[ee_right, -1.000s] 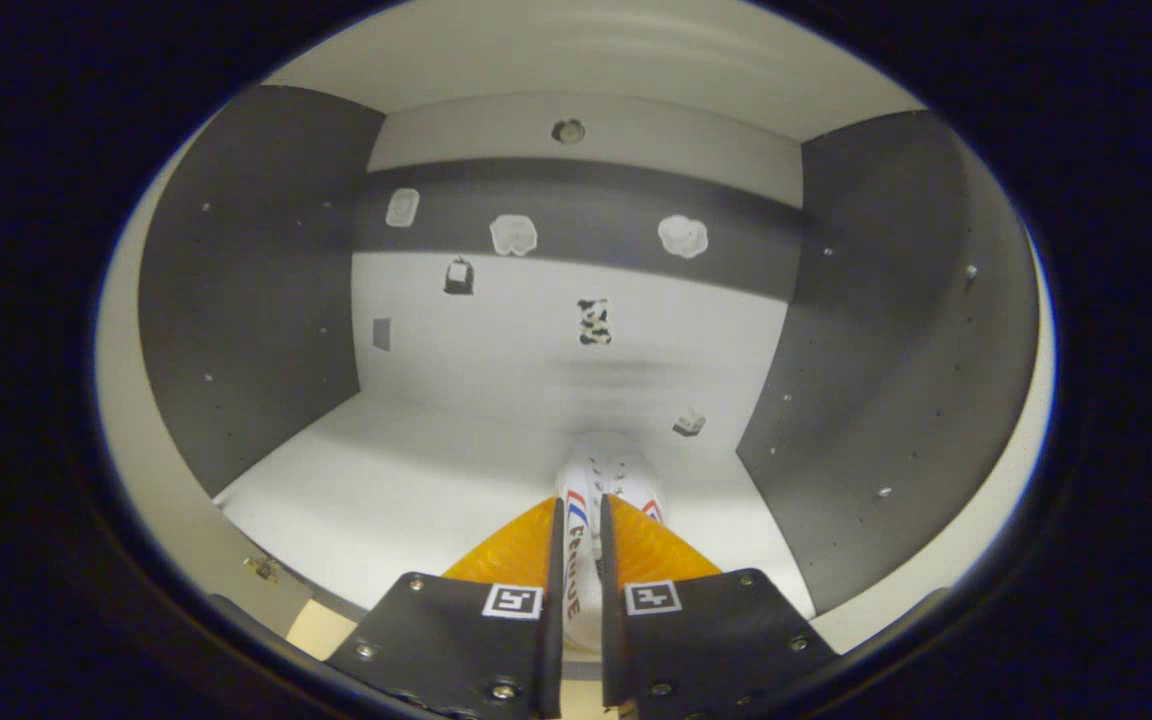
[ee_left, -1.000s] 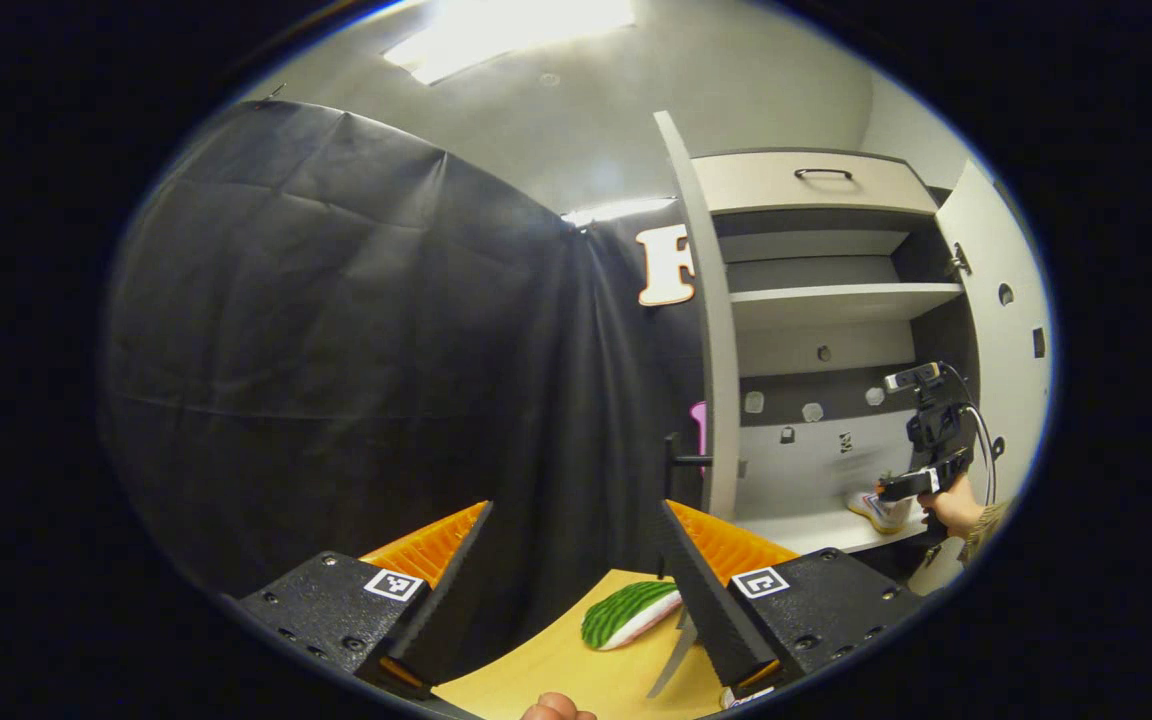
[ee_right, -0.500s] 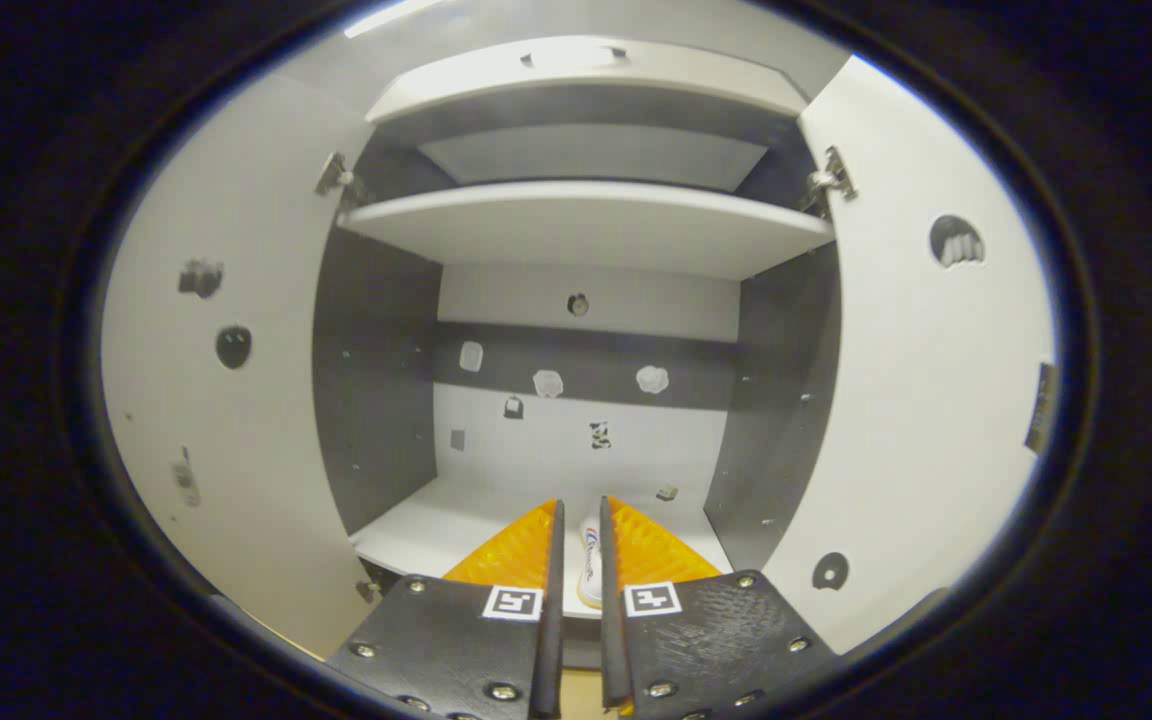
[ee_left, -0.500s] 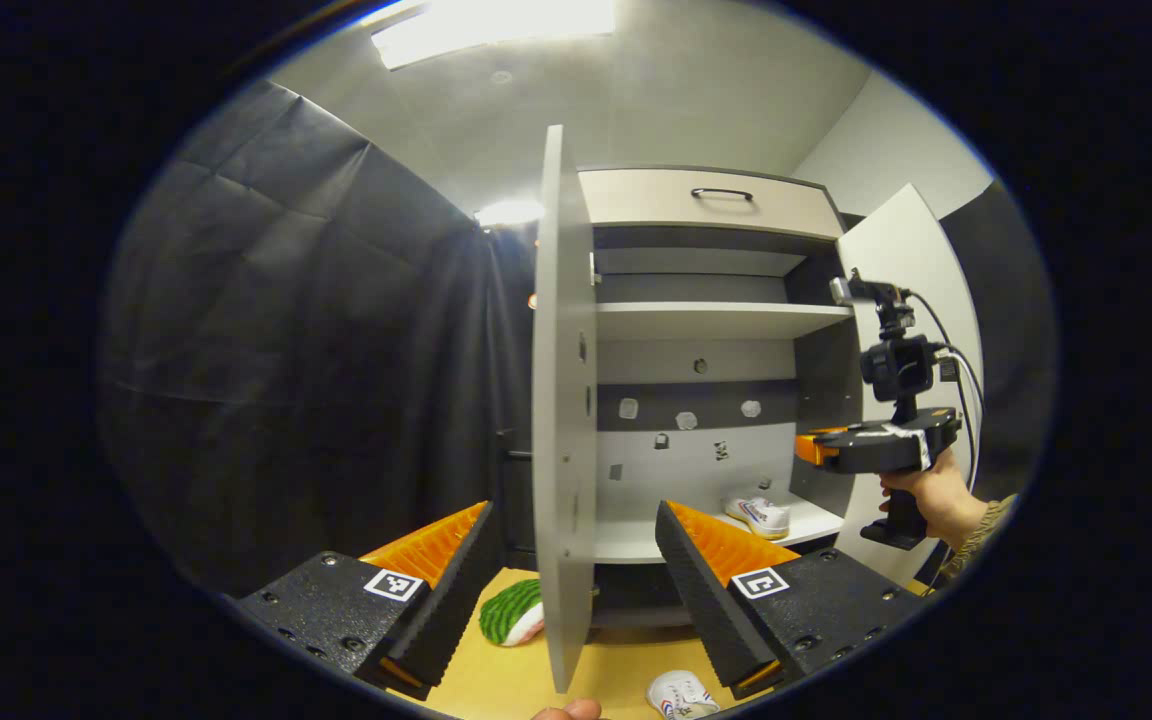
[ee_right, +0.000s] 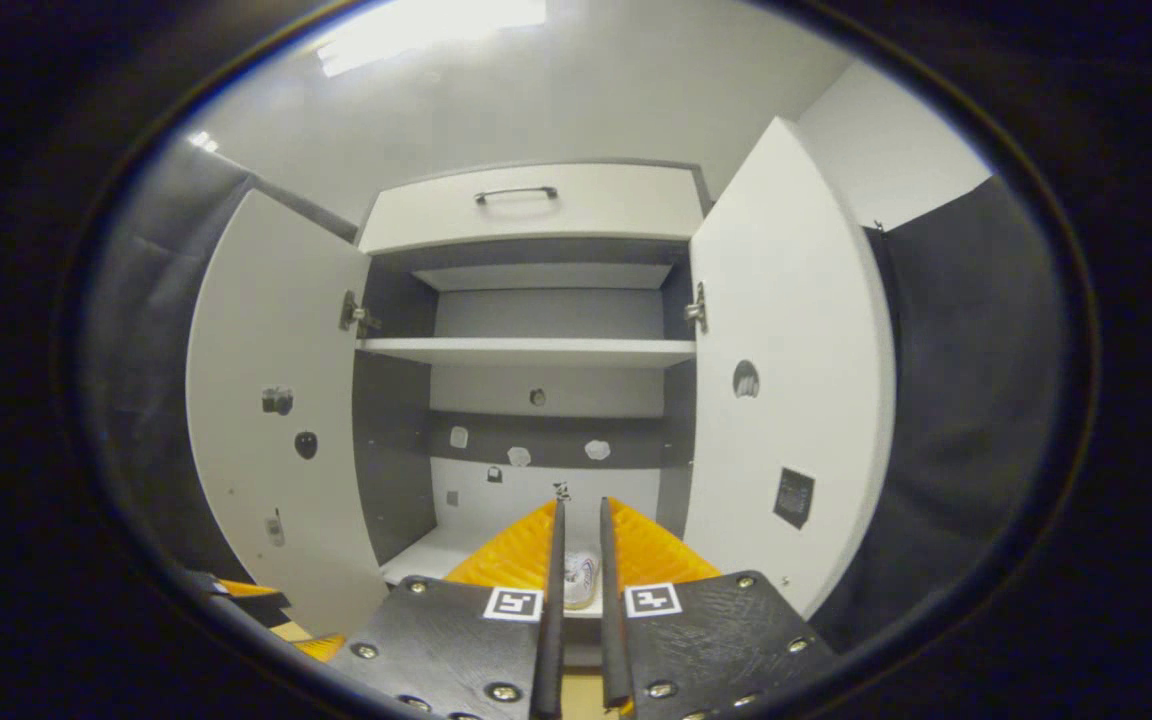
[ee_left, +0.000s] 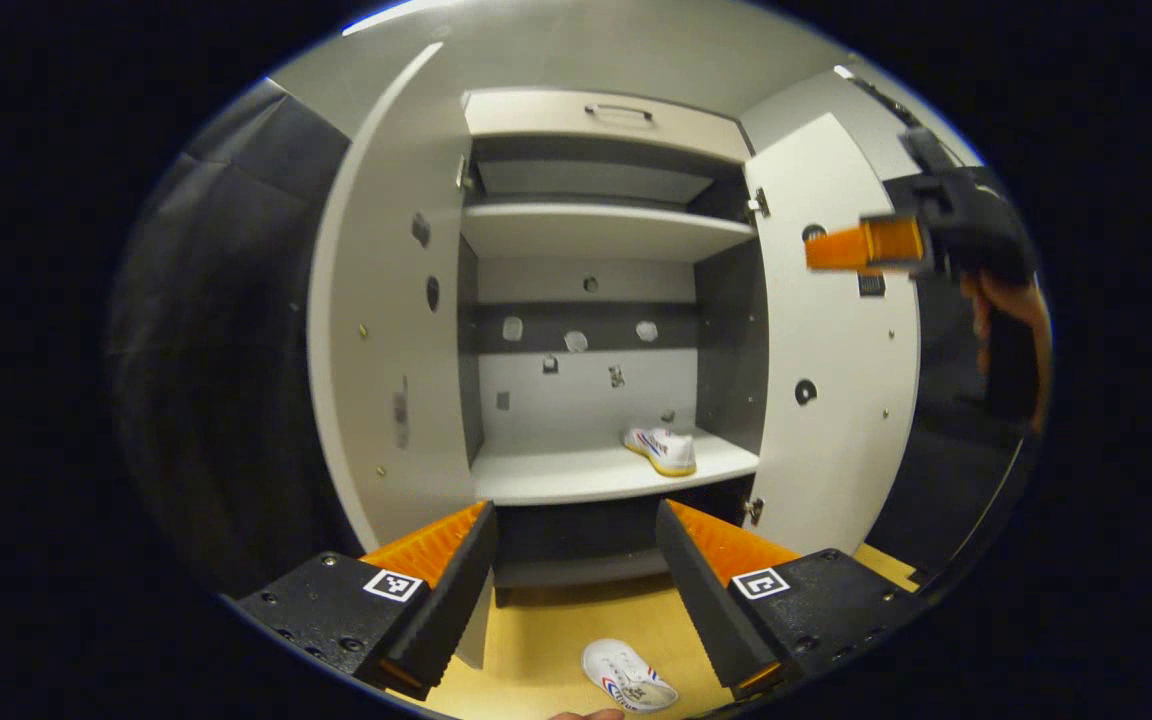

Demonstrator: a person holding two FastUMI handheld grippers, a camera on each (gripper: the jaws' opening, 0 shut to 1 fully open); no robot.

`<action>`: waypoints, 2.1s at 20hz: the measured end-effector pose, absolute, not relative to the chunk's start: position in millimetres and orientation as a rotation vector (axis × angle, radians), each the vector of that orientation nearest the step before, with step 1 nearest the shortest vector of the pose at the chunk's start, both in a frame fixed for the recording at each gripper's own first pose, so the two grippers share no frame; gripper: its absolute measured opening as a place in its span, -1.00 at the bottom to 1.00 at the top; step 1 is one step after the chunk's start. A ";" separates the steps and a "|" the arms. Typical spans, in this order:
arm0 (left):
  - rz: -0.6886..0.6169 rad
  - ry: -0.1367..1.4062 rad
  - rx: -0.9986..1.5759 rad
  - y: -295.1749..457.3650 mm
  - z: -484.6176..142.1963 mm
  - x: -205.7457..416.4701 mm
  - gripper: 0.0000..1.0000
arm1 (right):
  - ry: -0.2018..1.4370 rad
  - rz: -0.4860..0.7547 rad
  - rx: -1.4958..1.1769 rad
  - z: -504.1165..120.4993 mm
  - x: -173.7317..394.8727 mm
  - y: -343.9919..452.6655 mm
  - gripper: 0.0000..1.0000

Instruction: Grab one shoe with the right hand and put it into the shoe cabinet, grab the other shoe with the left hand and put it into the shoe cabinet; then close the right door with the right hand and the left door with the left hand.

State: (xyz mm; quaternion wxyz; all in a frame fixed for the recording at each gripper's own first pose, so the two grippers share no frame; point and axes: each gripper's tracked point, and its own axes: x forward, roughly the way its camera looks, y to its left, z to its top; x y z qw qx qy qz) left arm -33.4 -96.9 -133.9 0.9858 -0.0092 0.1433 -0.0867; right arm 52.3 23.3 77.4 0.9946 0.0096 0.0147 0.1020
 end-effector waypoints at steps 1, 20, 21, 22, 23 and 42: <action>-0.188 0.344 -0.018 -103.0 -160.3 -30.4 0.94 | 0.007 0.190 0.023 87.4 44.6 14.5 -0.68; -0.235 1.297 -0.207 -123.0 -536.1 -124.0 0.75 | -0.059 0.027 -0.035 101.3 1.4 -56.0 -0.69; -0.232 1.313 -0.249 -127.7 -540.4 -126.7 0.72 | -0.060 0.024 -0.036 101.7 1.2 -56.7 -0.69; -0.229 1.318 -0.282 -131.1 -539.1 -127.1 0.61 | -0.060 0.023 -0.037 102.0 2.2 -56.6 -0.69; -0.253 1.305 -0.320 -137.9 -540.7 -123.1 0.53 | -0.059 0.022 -0.039 101.9 2.0 -57.0 -0.69; -0.252 0.774 -0.338 -56.1 -257.3 26.9 -0.96 | -0.083 0.029 -0.018 98.5 19.0 -53.7 -0.69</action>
